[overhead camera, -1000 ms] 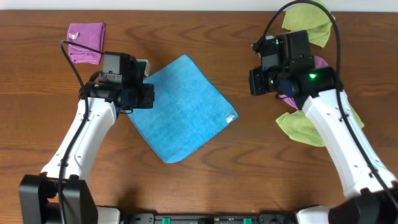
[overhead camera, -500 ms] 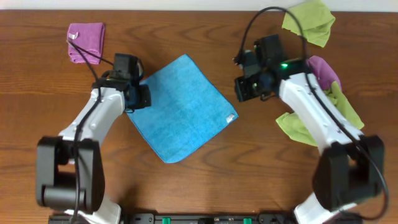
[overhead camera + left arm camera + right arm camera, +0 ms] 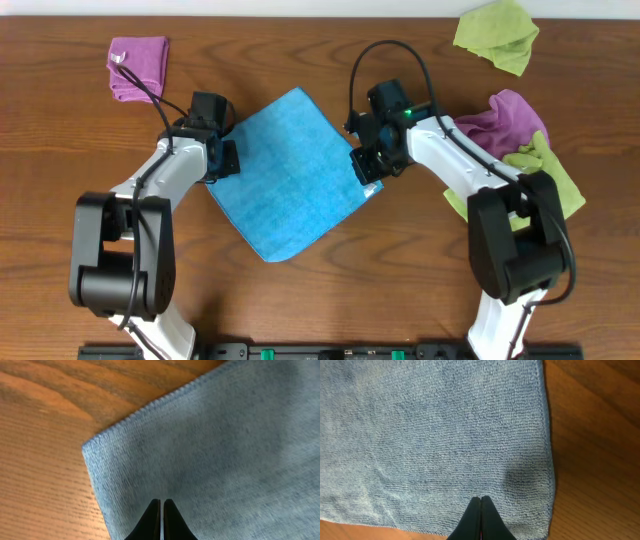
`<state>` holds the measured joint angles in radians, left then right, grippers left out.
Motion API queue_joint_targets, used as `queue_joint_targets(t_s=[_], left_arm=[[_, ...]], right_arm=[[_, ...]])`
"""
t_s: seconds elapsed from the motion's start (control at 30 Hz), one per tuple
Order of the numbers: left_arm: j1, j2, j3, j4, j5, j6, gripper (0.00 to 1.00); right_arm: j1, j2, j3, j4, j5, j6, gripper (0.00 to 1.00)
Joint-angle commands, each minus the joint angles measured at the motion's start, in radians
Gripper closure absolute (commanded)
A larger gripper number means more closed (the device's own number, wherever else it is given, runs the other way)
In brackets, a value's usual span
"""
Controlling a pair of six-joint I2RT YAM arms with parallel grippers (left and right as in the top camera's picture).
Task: Fold the cloth
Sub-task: 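Grasp the blue cloth's top corners with left and right grippers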
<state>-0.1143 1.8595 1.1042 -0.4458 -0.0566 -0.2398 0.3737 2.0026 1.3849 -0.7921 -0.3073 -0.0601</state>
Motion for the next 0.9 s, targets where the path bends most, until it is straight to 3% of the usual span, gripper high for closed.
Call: queue_joint_targets(t_s=[0.0,0.87], left_arm=[[-0.003,0.022,-0.006,0.023,-0.033,-0.011,0.94],[-0.001,0.122,-0.006,0.142,-0.061,0.013,0.94]], right_arm=[[0.006,0.016,-0.003,-0.001,0.012,-0.027,0.99],[0.018,0.132,-0.03,-0.069,0.071,-0.023,0.99]])
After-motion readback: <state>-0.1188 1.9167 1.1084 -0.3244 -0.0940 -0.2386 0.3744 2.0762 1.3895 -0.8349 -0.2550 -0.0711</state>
